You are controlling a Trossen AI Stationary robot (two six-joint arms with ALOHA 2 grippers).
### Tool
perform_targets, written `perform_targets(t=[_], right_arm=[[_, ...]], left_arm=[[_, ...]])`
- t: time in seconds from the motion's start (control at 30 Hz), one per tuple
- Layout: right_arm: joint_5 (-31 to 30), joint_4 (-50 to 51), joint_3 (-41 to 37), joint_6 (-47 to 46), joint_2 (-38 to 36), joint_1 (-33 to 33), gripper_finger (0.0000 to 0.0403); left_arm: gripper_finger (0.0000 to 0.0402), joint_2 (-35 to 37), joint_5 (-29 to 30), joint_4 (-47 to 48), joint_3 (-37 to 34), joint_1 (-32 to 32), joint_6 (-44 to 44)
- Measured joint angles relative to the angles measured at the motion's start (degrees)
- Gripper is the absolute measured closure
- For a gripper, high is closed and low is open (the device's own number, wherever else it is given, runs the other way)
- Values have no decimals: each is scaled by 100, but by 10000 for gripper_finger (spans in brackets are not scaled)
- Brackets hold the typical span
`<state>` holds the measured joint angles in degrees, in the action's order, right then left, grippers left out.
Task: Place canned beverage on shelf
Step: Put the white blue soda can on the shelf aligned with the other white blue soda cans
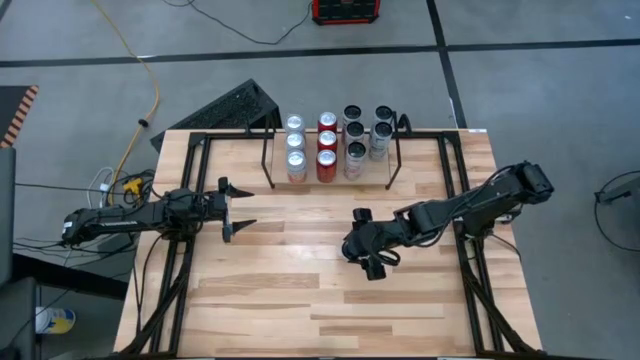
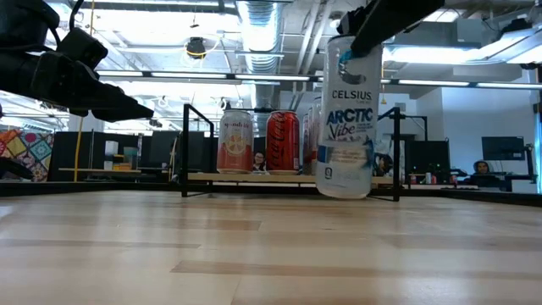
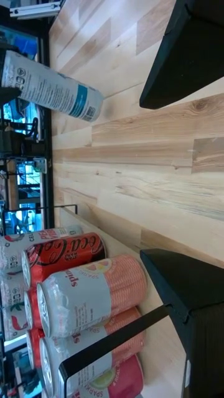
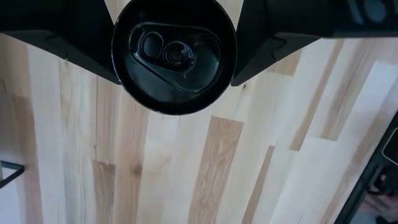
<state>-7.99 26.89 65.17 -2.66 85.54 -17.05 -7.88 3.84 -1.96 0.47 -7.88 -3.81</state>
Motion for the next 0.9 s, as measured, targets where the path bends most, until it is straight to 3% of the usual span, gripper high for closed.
perform_targets(t=[0.2,0.37,0.9], right_arm=[[102,-1,2,111,0,-11,102],[692,-1,2,9,41,166,102],[662,-23,4,-35,103,368,96]], left_arm=[[28,0,-1,-2,0,0,0],[28,0,-1,-1,0,2,0],[28,0,-1,-1,0,1,0]])
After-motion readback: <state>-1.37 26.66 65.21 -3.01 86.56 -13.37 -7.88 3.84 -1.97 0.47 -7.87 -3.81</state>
